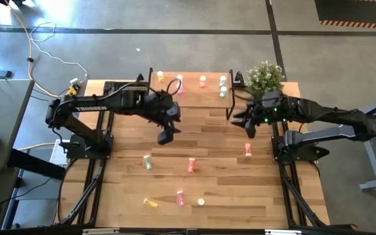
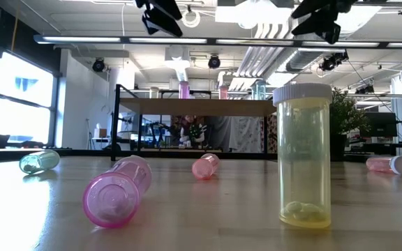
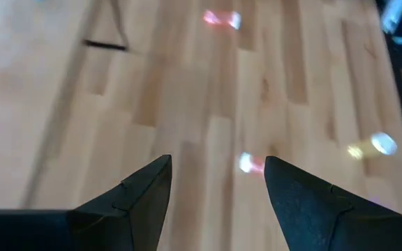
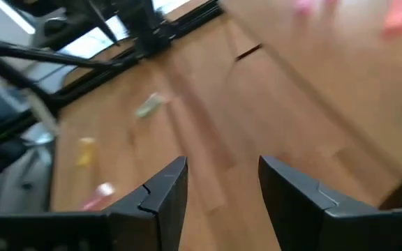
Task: Pick and place medicine bottles onto shelf by color
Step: Put the right yellow pill bottle on the shelf aligned with other yellow pill bottles
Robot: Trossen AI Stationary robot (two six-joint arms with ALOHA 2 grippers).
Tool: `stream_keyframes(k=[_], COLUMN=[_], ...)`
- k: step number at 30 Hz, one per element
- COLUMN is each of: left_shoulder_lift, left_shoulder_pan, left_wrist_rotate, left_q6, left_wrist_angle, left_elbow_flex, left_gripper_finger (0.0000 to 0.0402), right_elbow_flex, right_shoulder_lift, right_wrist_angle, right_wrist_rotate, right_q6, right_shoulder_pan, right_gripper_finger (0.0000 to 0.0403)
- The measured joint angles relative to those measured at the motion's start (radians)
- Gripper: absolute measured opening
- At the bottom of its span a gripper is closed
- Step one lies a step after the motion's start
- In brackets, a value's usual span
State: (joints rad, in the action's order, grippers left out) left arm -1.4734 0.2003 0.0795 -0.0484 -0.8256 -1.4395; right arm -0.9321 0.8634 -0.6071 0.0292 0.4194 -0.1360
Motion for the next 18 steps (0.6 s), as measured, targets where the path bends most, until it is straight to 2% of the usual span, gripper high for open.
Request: stream_keyframes(k=[3, 10, 18], left_shoulder_lift=[0.0, 0.024, 0.068], left_shoulder_pan=[-0.048, -0.125, -0.242], left_wrist_rotate=[0.014, 0.005, -0.014], left_q6=[-0.004, -0.021, -0.12], left_wrist_angle=[-0.025, -0.059, -0.052], left_elbow_flex=[0.0, 0.003, 0.066], left_gripper_finger=[0.022, 0.022, 0.022], right_elbow_flex=[0.0, 0.0, 0.0], right_shoulder_lift=[0.015, 0.087, 0.196], right_wrist_angle=[-0.001, 0.066, 0.159], right_wrist_rotate=[-0.005, -0.131, -0.141], right_q6=[0.081, 0.197, 0.269], right_shoulder_pan=[0.075, 0.259, 0.399], right_gripper_finger=[0.0167, 0.0167, 0.0167])
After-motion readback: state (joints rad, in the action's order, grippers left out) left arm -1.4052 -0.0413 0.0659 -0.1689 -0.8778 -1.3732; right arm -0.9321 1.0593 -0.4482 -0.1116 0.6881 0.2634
